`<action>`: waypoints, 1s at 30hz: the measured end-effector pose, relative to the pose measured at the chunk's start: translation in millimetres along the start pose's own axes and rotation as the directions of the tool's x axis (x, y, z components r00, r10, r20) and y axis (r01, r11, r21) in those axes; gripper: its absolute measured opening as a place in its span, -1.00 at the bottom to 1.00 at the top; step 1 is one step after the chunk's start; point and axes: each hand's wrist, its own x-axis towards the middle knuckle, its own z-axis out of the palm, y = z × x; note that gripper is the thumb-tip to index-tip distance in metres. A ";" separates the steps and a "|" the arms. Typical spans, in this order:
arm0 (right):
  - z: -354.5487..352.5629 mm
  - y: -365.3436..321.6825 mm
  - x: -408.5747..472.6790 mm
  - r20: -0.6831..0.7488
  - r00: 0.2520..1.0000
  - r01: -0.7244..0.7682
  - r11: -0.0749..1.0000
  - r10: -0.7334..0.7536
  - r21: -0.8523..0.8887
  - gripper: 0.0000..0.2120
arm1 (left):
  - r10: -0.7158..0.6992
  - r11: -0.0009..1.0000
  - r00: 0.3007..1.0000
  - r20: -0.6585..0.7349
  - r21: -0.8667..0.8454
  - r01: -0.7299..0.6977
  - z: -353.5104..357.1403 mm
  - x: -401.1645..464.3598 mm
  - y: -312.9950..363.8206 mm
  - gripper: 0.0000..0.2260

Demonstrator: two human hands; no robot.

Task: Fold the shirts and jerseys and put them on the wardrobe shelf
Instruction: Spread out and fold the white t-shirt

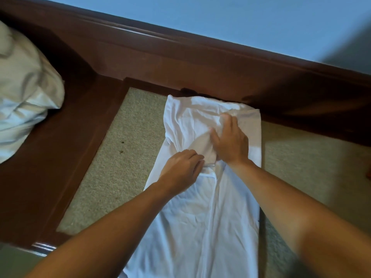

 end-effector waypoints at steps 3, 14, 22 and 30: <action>6.7 1.4 -21.1 0.156 0.977 0.162 0.983 -0.147 -0.091 -0.73 | -0.033 0.998 0.989 -0.142 0.049 0.040 -12.2 -13.2 -1.6 -0.84; -6.8 -104.0 -100.9 0.511 0.860 0.016 1.000 -0.014 0.000 -0.47 | -0.781 0.623 0.614 0.115 0.198 0.756 -76.9 -127.9 21.3 -0.50; 10.3 -142.0 -136.9 0.600 0.727 -0.524 0.835 0.335 0.169 -0.67 | -0.752 0.658 0.638 0.165 0.254 0.709 -94.3 -168.1 34.1 -0.60; -19.8 -149.8 -147.4 0.438 0.813 -0.563 0.710 0.383 0.424 -0.68 | -0.679 0.722 0.665 0.310 0.116 0.683 -106.9 -198.7 50.2 -0.75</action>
